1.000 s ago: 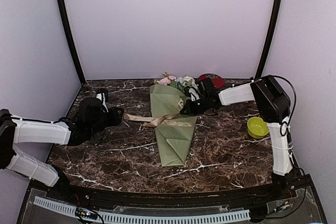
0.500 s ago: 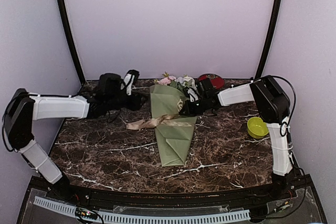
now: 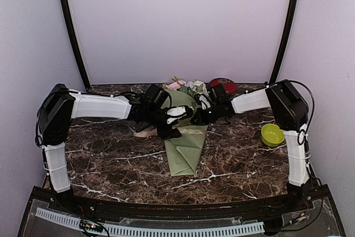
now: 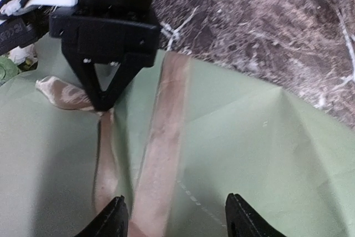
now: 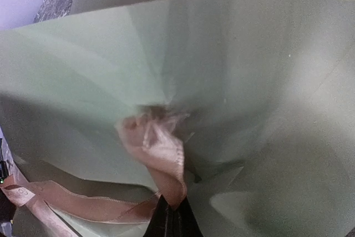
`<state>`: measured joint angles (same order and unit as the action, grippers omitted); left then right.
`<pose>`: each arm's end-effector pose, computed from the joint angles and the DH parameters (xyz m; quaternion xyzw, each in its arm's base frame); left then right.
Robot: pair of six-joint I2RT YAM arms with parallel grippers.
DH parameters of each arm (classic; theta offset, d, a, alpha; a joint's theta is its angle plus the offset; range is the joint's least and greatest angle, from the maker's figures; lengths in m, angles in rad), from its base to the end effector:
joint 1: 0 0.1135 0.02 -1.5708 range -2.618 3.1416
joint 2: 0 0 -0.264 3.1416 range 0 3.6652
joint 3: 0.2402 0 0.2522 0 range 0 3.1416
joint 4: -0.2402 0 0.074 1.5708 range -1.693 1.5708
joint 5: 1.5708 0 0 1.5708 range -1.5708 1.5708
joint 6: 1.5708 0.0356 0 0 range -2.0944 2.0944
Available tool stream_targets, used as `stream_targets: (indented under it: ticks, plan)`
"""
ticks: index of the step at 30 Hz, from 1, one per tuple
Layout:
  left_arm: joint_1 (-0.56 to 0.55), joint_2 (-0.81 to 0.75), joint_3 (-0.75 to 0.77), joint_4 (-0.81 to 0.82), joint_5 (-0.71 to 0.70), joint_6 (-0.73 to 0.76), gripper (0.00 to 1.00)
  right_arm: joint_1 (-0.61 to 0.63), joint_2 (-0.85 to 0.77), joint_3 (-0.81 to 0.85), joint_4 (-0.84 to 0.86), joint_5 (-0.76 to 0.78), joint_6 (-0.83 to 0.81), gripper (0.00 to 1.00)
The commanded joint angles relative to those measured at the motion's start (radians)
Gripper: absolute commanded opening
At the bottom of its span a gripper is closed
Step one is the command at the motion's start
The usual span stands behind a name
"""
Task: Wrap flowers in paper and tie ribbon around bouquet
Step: Cross the ribbon over the folded bouquet.
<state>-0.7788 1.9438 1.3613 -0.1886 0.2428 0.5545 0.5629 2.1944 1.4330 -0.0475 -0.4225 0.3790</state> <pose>0.3012 -0.3093 0.1990 0.6024 0.6894 -0.1541 0.3715 0.3866 0.2612 0.1252 -0.1610 0.8967 0.3384 0.2356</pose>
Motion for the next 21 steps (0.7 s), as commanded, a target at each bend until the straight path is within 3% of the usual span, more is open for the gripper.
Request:
stream_targets:
  ticks: [1,6,10,17,21]
  plan:
    - [0.01,0.053,0.085,-0.101,-0.152,0.144,0.61,0.015,-0.053,-0.026,0.003,-0.013,0.001,0.0]
    - [0.009,0.104,0.116,-0.106,-0.26,0.185,0.57,0.018,-0.056,-0.029,0.005,-0.016,0.001,0.0]
    - [0.007,0.114,0.108,-0.074,-0.289,0.195,0.46,0.022,-0.063,-0.031,0.004,-0.021,-0.001,0.0]
    - [0.007,0.116,0.105,-0.099,-0.275,0.206,0.24,0.025,-0.075,-0.031,-0.016,-0.025,-0.012,0.0]
    - [0.007,0.112,0.118,-0.106,-0.29,0.197,0.0,0.029,-0.078,-0.03,-0.041,-0.044,-0.03,0.0]
